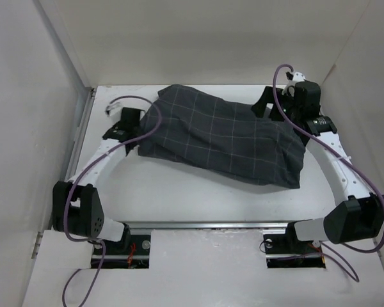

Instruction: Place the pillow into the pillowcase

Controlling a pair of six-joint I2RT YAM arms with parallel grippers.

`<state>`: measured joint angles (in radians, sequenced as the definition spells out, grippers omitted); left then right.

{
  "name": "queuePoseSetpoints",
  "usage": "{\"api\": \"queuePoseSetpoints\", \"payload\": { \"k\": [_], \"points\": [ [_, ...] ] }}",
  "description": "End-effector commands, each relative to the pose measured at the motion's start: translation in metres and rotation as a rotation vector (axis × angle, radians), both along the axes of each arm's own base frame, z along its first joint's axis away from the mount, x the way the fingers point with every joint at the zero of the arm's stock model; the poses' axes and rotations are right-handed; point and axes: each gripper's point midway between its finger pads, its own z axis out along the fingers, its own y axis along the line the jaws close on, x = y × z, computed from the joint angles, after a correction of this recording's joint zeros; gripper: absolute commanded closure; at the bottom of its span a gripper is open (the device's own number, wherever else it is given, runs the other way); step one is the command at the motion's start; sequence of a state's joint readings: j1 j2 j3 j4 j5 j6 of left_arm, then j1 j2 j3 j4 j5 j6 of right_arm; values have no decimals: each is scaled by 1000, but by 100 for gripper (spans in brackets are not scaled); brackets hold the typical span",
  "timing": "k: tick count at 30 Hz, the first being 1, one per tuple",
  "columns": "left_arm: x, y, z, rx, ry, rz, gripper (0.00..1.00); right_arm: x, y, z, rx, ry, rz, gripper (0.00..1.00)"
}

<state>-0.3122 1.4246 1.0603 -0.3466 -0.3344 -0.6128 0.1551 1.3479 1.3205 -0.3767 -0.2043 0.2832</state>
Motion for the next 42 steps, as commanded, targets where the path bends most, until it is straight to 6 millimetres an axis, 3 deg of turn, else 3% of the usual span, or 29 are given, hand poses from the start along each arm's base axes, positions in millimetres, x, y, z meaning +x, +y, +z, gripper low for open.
{"api": "queuePoseSetpoints", "payload": {
  "k": [1,2,3,5,6,8,11,14,16,17,19,21,23,24,26,27,28,29,31,32,35,39,42],
  "points": [
    [-14,90,9,-7,-26,362,52,-3,-23,-17,-42,44,-70,0],
    [-13,84,1,-77,-7,320,36,-3,-23,-24,-45,66,-70,0],
    [-16,93,-15,-107,26,330,15,-2,-29,-24,-45,66,-84,0],
    [-12,94,-25,-157,40,315,8,0,-36,-31,-58,87,-113,0],
    [-13,109,-37,-159,69,368,8,2,-36,-34,-60,102,-113,0],
    [-11,122,-39,-150,89,393,22,4,-38,-34,-64,101,-105,0],
    [8,112,-16,-183,5,302,28,6,-36,-26,-63,80,-89,0],
    [24,79,24,-230,-150,113,20,4,-44,-17,-88,52,-127,0],
    [25,69,43,-221,-210,27,6,1,-56,-22,-95,70,-178,0],
    [29,60,48,-226,-234,-23,0,0,-65,-29,-91,94,-211,0],
    [28,45,53,-268,-251,-105,0,-6,-77,-42,-77,133,-238,0],
    [27,37,43,-274,-222,-144,0,-13,-79,-51,-42,164,-223,0],
    [22,28,30,-287,-176,-154,0,-30,-74,-67,-17,210,-210,0],
    [14,23,15,-291,-141,-152,0,-44,-69,-89,-9,258,-189,0],
    [7,15,7,-301,-132,-163,0,-65,-72,-94,-4,272,-219,0],
    [-2,5,-2,-312,-115,-194,2,-75,-74,-101,8,294,-249,0],
    [-2,-1,-3,-319,-123,-214,10,-83,-81,-106,-1,305,-298,0],
    [-6,-6,-4,-320,-119,-226,18,-99,-83,-124,-2,359,-319,0],
    [-8,-9,-11,-301,-119,-239,31,-115,-88,-122,15,350,-374,0],
    [-8,-9,-11,-301,-119,-239,47,-127,-96,-133,5,385,-426,0],
    [-9,-5,-23,-286,-84,-217,64,-142,-88,-135,79,388,-437,0],
    [-4,1,-41,-257,-50,-180,67,-165,-65,-177,157,491,-350,3],
    [9,10,-44,-221,-29,-128,69,-177,-52,-192,200,548,-301,5]
  ]
}}
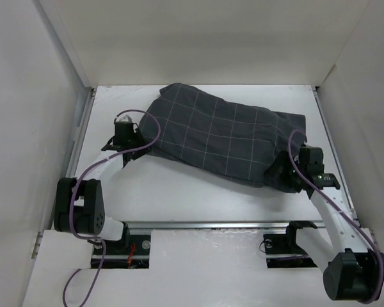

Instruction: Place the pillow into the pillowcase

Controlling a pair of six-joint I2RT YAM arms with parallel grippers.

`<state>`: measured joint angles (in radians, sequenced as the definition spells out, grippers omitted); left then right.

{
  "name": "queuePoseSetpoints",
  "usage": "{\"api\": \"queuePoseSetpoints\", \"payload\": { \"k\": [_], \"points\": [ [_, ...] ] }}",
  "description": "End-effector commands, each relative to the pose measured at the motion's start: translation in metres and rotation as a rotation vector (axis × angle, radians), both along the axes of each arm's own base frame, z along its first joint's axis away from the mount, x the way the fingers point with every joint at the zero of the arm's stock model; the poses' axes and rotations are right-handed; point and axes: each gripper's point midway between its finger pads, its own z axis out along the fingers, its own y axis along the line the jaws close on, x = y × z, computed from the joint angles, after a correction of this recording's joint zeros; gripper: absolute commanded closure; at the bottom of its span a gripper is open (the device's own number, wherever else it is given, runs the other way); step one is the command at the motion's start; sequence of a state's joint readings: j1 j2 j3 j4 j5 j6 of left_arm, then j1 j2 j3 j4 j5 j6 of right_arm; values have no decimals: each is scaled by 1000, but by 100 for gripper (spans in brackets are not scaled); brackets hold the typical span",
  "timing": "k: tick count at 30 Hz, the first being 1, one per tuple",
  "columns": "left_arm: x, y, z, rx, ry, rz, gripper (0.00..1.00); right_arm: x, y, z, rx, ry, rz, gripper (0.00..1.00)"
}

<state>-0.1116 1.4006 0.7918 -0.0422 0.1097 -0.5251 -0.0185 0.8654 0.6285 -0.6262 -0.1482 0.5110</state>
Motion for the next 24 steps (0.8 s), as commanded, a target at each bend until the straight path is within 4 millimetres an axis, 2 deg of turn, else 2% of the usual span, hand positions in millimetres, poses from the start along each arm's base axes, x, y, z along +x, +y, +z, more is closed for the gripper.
{"api": "queuePoseSetpoints", "payload": {
  "k": [1,2,3,4,5,7,8,9,10,11,12,13,14,15,16,17,18,20,21,23,24],
  "points": [
    [24,14,10,62,-40,66,69,-12,17,-16,99,48,25,5],
    [24,16,7,65,-31,81,69,-12,17,-18,99,47,25,5],
    [31,18,9,72,-47,92,76,-11,17,-20,93,41,32,5],
    [37,17,12,70,-62,92,89,-10,17,-23,93,34,32,7],
    [42,16,13,69,-70,93,100,3,19,-16,101,-22,44,15],
    [53,13,19,68,-105,63,100,18,22,-10,121,-73,51,31],
    [59,11,27,65,-133,51,100,37,21,5,117,-152,55,40],
    [61,8,30,61,-149,35,100,47,19,7,107,-159,46,67],
    [69,8,46,61,-204,31,100,59,14,15,87,-182,27,84],
    [73,6,59,51,-234,25,100,80,2,41,40,-246,-20,100],
    [78,3,69,48,-263,5,100,95,-1,47,27,-259,-33,100],
    [87,0,94,35,-324,-2,100,108,-6,58,-17,-291,-19,100],
    [92,-4,108,30,-361,-26,100,128,-13,95,-40,-369,-31,100],
    [97,-8,123,25,-394,-47,100,138,-20,107,-58,-382,-37,100],
    [104,-12,151,21,-451,-75,100,150,-26,111,-84,-377,-27,100],
    [106,-12,156,21,-441,-76,100,158,-29,124,-95,-393,-40,100],
    [108,-11,165,26,-447,-68,100,170,-35,157,-118,-456,-42,100],
    [108,-5,177,51,-462,-46,100,172,-39,164,-151,-435,-32,100],
    [102,-2,173,60,-439,-37,100,171,-43,166,-165,-427,-51,100],
    [87,7,175,74,-433,11,100,155,-50,158,-198,-370,-74,100],
    [71,12,146,78,-355,32,100,147,-54,152,-214,-345,-92,100]
  ]
}}
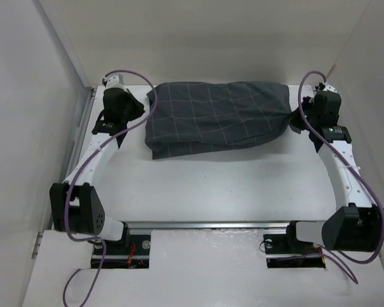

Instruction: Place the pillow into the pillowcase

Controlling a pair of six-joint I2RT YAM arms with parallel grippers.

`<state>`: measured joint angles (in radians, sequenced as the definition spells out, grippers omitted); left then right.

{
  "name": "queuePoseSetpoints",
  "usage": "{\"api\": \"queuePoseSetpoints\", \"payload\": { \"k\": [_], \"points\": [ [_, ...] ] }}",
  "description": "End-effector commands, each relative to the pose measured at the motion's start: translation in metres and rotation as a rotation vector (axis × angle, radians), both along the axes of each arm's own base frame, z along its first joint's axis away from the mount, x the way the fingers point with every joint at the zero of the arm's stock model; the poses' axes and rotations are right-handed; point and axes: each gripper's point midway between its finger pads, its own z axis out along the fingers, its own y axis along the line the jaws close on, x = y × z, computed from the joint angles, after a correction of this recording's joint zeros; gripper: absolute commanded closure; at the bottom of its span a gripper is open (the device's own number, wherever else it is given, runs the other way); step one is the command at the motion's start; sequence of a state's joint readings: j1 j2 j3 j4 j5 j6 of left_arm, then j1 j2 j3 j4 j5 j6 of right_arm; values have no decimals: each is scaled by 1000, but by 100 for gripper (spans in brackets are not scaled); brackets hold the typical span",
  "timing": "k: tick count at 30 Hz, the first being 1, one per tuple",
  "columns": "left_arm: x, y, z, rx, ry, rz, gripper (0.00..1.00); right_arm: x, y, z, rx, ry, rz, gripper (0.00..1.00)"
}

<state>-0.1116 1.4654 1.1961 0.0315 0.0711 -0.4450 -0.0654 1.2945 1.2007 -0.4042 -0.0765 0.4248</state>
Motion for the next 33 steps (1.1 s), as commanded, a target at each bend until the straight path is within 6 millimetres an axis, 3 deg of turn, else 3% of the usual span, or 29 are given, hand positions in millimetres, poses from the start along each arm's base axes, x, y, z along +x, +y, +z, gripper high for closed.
{"api": "queuePoseSetpoints", "payload": {
  "k": [1,2,4,5,6,7,8,9,10,11,13,14,16,19,21,24,26,28,33],
  "points": [
    [-43,17,-27,-18,110,104,100,-32,-27,-19,-97,85,-116,100],
    [-68,26,-57,-23,193,165,100,-47,-36,-27,-115,110,-176,100],
    [-93,28,-89,-52,278,193,100,-67,-43,-54,-129,189,-230,99],
    [-102,28,-100,-70,303,207,100,-83,-48,-83,-139,277,-244,93],
    [-119,19,-124,-88,368,161,100,-91,-49,-93,-147,313,-250,85],
    [-123,16,-127,-100,368,141,100,-95,-52,-95,-160,333,-263,80],
    [-124,11,-131,-113,371,120,100,-101,-60,-100,-193,367,-300,69],
    [-125,8,-130,-114,373,97,92,-109,-66,-99,-221,410,-325,39],
    [-123,8,-130,-114,373,97,78,-110,-73,-91,-245,406,-354,13],
    [-120,8,-124,-102,358,87,64,-109,-79,-81,-265,395,-382,1],
    [-110,4,-116,-101,334,56,26,-95,-75,-52,-238,318,-369,1],
    [-101,3,-102,-99,291,48,15,-90,-70,-40,-225,277,-342,1],
    [-96,-5,-96,-106,267,-3,5,-75,-48,-19,-154,171,-229,1],
    [-87,-18,-89,-75,179,-109,10,-68,-29,-13,-110,119,-125,1],
    [-86,-26,-97,-73,168,-173,26,-66,-28,-16,-113,130,-111,1],
    [-88,-34,-111,-31,184,-266,43,-66,-31,-25,-134,164,-106,1],
    [-89,-29,-120,1,209,-254,52,-65,-33,-28,-146,174,-108,1],
    [-93,-26,-128,16,232,-252,53,-65,-33,-28,-146,174,-108,1],
    [-96,-36,-133,36,211,-277,42,-61,-33,-33,-146,185,-107,1]
  ]
}}
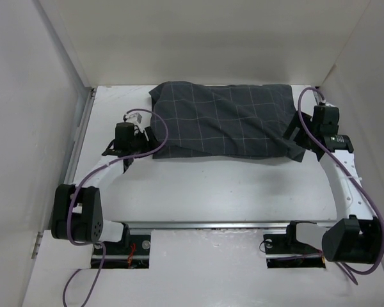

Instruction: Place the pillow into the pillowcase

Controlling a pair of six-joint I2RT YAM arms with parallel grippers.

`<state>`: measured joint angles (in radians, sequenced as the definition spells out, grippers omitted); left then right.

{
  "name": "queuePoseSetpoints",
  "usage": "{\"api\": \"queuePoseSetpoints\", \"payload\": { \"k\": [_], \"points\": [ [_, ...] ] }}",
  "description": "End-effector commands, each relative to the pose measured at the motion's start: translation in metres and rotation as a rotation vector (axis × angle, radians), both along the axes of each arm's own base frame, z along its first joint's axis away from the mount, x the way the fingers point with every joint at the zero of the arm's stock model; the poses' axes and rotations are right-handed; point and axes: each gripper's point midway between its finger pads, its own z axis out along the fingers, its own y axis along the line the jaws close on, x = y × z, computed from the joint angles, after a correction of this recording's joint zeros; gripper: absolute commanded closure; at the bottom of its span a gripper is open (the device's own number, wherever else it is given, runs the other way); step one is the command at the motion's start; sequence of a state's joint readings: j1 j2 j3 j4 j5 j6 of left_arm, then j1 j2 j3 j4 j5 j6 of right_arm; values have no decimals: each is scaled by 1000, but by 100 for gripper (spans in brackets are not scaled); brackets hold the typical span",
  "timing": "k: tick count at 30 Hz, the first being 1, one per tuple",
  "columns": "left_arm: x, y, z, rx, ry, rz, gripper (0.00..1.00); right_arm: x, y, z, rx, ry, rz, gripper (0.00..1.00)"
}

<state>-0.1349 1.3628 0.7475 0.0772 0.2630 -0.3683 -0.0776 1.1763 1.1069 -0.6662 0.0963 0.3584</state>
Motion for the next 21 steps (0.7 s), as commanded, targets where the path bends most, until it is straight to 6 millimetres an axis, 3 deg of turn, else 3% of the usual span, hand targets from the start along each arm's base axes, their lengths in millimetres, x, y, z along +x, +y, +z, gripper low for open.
{"api": "queuePoseSetpoints", "payload": {
  "k": [1,2,5,7,8,11,13,14,15,16,19,21],
  "points": [
    [11,-8,5,46,-71,-41,42,14,0,18,-11,-61,27,1],
    [21,-8,12,51,-89,-30,42,15,0,14,-10,-50,27,1],
    [36,-7,4,87,-55,-18,47,18,4,15,4,-52,43,1],
    [43,-11,2,86,-56,-35,71,18,4,15,-3,-50,49,1],
    [47,-11,-1,88,-42,-35,100,19,3,11,-2,-40,49,1],
    [53,-9,30,99,-57,-18,100,22,3,17,-4,-58,49,1],
    [43,-11,48,100,-48,-5,100,22,5,17,2,-59,56,1],
    [41,-1,55,100,-36,81,100,22,5,14,2,-57,56,1],
    [38,4,77,86,-55,132,100,22,5,14,2,-57,56,1],
    [22,11,71,100,28,171,100,22,5,11,2,-56,56,1],
    [2,9,78,52,97,201,100,22,5,3,-3,-35,62,1],
    [-12,5,67,45,160,173,100,21,3,-5,-13,-11,62,1]
  ]
}}
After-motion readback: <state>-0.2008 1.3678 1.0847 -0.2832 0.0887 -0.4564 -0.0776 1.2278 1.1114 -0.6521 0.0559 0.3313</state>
